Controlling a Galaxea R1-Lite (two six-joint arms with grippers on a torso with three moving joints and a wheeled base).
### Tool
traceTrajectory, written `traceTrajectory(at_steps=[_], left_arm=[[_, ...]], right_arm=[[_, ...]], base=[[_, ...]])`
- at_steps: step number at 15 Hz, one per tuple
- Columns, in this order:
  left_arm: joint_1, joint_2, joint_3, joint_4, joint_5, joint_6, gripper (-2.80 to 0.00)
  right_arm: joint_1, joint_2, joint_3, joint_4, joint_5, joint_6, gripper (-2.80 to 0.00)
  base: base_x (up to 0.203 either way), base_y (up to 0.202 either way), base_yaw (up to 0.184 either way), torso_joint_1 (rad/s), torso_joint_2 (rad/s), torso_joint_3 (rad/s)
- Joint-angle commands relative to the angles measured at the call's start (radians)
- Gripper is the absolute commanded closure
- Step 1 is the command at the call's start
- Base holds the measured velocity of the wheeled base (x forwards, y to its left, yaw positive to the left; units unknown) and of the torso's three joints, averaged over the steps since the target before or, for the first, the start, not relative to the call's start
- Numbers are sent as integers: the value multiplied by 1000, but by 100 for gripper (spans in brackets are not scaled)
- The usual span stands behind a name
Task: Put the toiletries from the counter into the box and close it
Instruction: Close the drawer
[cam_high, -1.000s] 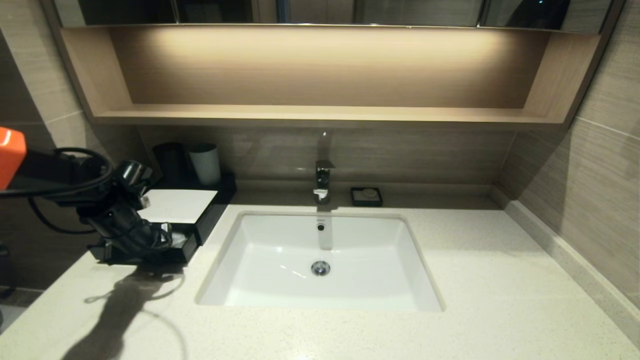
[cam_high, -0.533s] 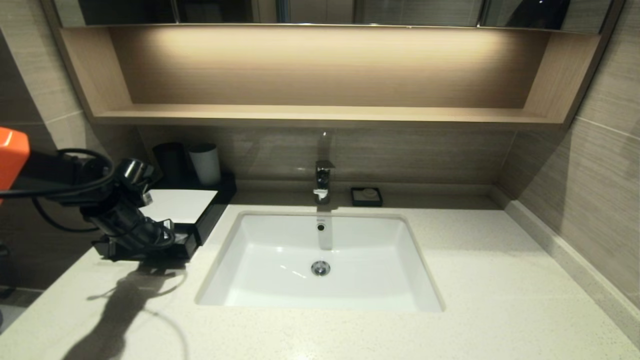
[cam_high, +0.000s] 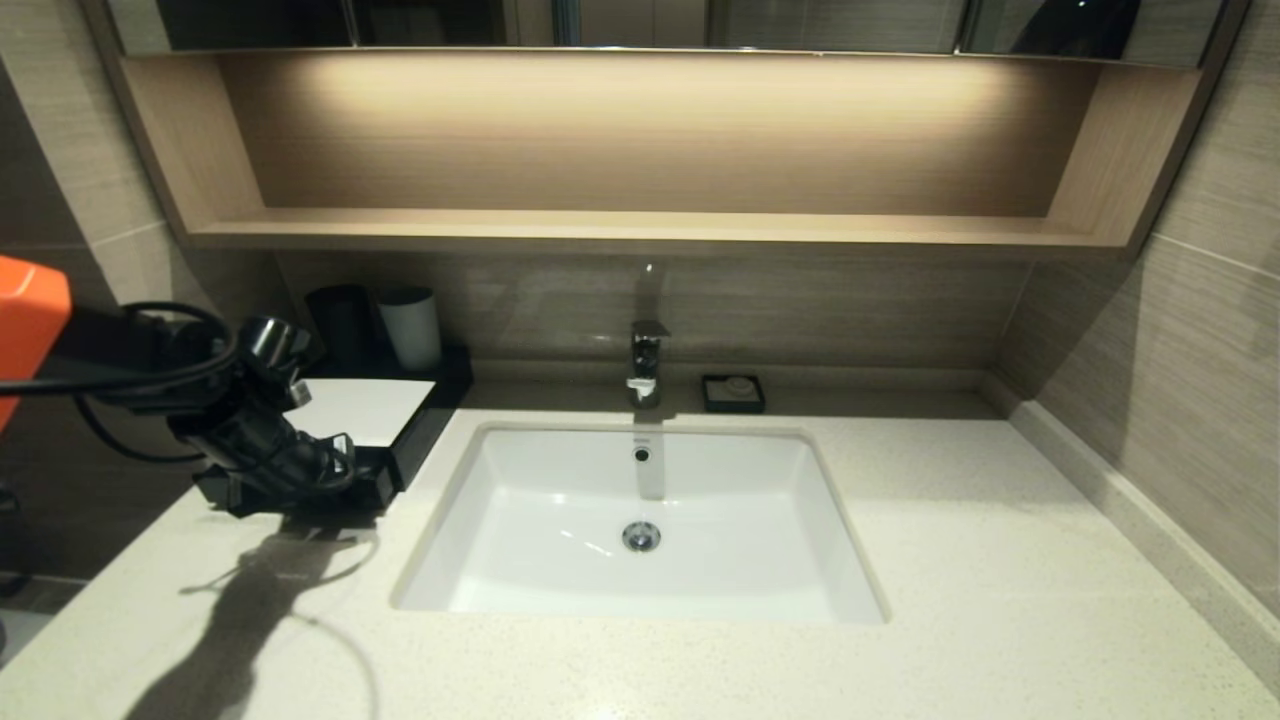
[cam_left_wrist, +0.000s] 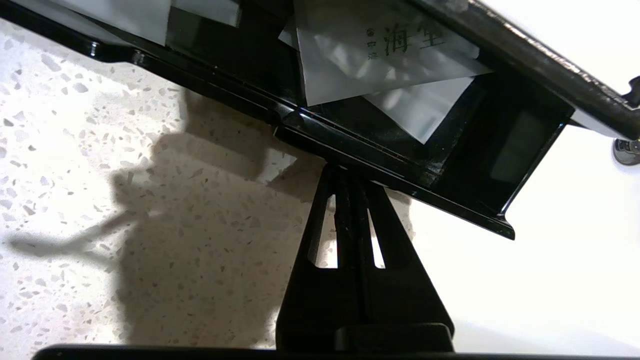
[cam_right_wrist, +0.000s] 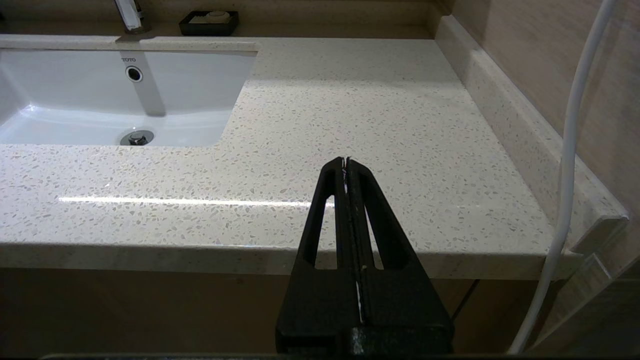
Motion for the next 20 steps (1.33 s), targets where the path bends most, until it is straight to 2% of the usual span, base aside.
traceTrajectory(at_steps=[1, 20], left_arm=[[-1, 11, -1, -12, -2, -2, 0], [-18, 7, -11, -90, -11, -11, 0]], right_arm=[[0, 1, 2, -1, 1, 0, 0], [0, -1, 2, -1, 0, 0, 0]], base=[[0, 0, 0, 0, 0, 0], [0, 0, 0, 0, 0, 0]])
